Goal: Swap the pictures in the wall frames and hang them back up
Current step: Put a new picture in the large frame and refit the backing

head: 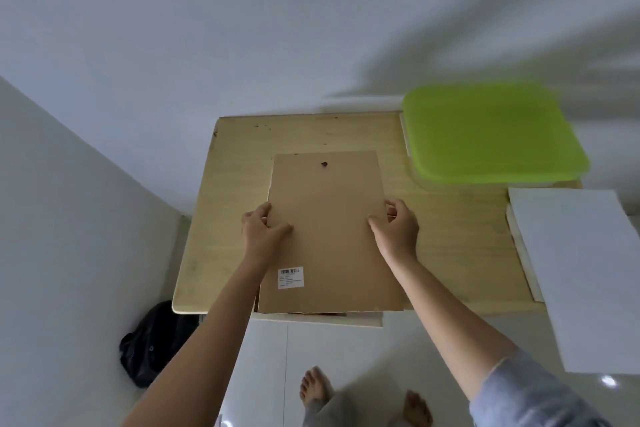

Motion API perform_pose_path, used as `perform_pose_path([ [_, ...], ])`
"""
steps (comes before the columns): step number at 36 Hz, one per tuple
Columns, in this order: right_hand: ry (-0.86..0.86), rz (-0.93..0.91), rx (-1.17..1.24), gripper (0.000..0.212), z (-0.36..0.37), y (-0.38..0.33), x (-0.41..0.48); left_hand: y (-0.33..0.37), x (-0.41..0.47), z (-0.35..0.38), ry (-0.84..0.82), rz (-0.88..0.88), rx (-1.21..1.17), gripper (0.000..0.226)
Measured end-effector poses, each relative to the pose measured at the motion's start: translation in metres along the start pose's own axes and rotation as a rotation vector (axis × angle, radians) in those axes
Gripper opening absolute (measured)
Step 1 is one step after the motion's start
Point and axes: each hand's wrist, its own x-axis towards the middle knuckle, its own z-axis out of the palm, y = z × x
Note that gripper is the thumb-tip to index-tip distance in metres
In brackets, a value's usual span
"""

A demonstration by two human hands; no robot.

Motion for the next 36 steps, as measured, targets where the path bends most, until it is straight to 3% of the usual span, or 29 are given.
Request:
perform_pose_path([
  [5, 0.017, 0.043, -0.045, 0.038, 0.019, 0.004, -0.006, -0.007, 0.019, -0.010, -0.066, 0.013, 0.082, 0.065],
  [11, 0.058, 0.037, -0.096, 0.042, 0.017, 0.017, -0.019, -0.026, 0.015, -0.006, -0.120, 0.045, 0.128, 0.067],
  [18, 0.026, -0.026, -0.177, 0.044, 0.019, 0.017, -0.019, -0.034, 0.004, -0.006, -0.090, 0.103, 0.200, 0.060],
  [25, 0.018, -0.048, -0.276, 0.047, 0.025, 0.015, -0.017, -0.035, -0.001, -0.002, -0.010, 0.162, 0.464, 0.050],
  [32, -0.013, -0.033, -0.438, 0.051, 0.026, 0.013, -0.020, -0.045, 0.000, -0.003, -0.104, 0.209, 0.435, 0.082],
  [36, -0.020, -0.042, -0.440, 0.052, 0.029, 0.014, -0.024, -0.046, 0.000, -0.006, -0.105, 0.239, 0.451, 0.086],
])
